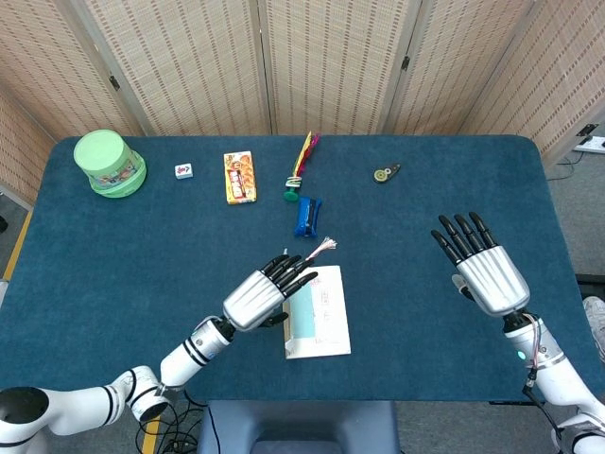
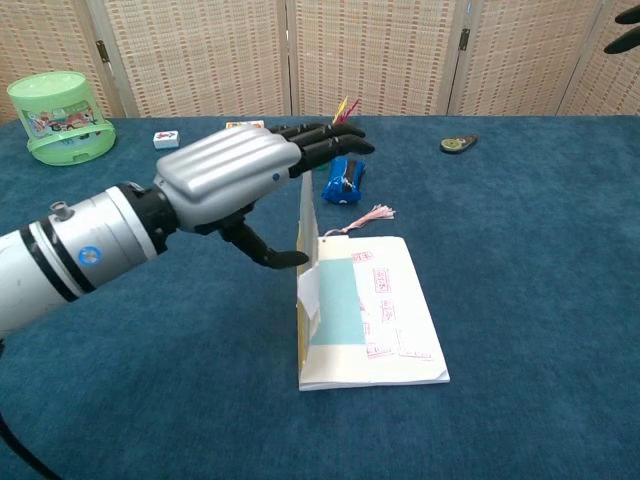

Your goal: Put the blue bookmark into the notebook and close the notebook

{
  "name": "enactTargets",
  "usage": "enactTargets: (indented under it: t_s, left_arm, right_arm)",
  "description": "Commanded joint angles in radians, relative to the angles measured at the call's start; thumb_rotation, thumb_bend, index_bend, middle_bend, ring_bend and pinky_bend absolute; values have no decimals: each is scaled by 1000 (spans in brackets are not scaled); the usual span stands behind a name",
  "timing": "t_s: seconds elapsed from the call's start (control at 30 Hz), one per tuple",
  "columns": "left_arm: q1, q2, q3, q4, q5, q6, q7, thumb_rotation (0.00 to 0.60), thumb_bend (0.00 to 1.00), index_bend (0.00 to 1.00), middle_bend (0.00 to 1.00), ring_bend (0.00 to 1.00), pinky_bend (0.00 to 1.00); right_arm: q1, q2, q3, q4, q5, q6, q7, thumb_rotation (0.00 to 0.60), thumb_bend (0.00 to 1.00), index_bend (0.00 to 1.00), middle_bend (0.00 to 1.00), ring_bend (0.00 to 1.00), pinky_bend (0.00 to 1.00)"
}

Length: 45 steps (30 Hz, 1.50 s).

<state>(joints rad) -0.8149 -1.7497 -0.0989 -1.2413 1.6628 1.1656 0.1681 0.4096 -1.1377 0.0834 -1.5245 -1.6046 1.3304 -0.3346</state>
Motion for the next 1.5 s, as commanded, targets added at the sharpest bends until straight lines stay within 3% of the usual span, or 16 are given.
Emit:
enactTargets:
  t_s: [0.03, 0.37, 0.6, 0.83, 1.2, 1.5]
  left_arm:
    - [-16, -31, -22, -6, -34, -30, 25, 600, 246, 3, 38, 71, 174]
    - [-35, -98, -18, 26, -95, -112, 79, 600, 246, 8, 9, 46, 174]
    - [-32, -99, -20, 14, -106, -107, 87, 600, 246, 8, 4, 44, 174]
    - [15, -6, -27, -54, -133, -59, 92, 600, 246, 11, 4, 44, 174]
    - [186, 287, -19, -303, -316, 1, 156, 600, 246, 18, 4, 45, 174]
    - [364, 414, 33, -375, -293, 194, 48, 600, 246, 88, 4, 45, 171]
  right_arm:
    - [-2, -2, 0, 0, -3, 4, 0, 600, 208, 105, 0, 0, 0]
    - [-10, -1, 0, 0, -16, 22, 5, 600, 208, 105, 0, 0, 0]
    - [-19, 11, -5, -9, -10, 15, 3, 600, 208, 105, 0, 0, 0]
    - [-30, 33, -12, -25, 18, -10, 0, 600, 209, 105, 0, 0, 0]
    - [-96, 78, -28, -31, 87, 4, 58, 600, 324, 1, 0, 0, 0]
    - [-199, 84, -52, -36, 96, 117, 87, 600, 300, 0, 0, 0, 0]
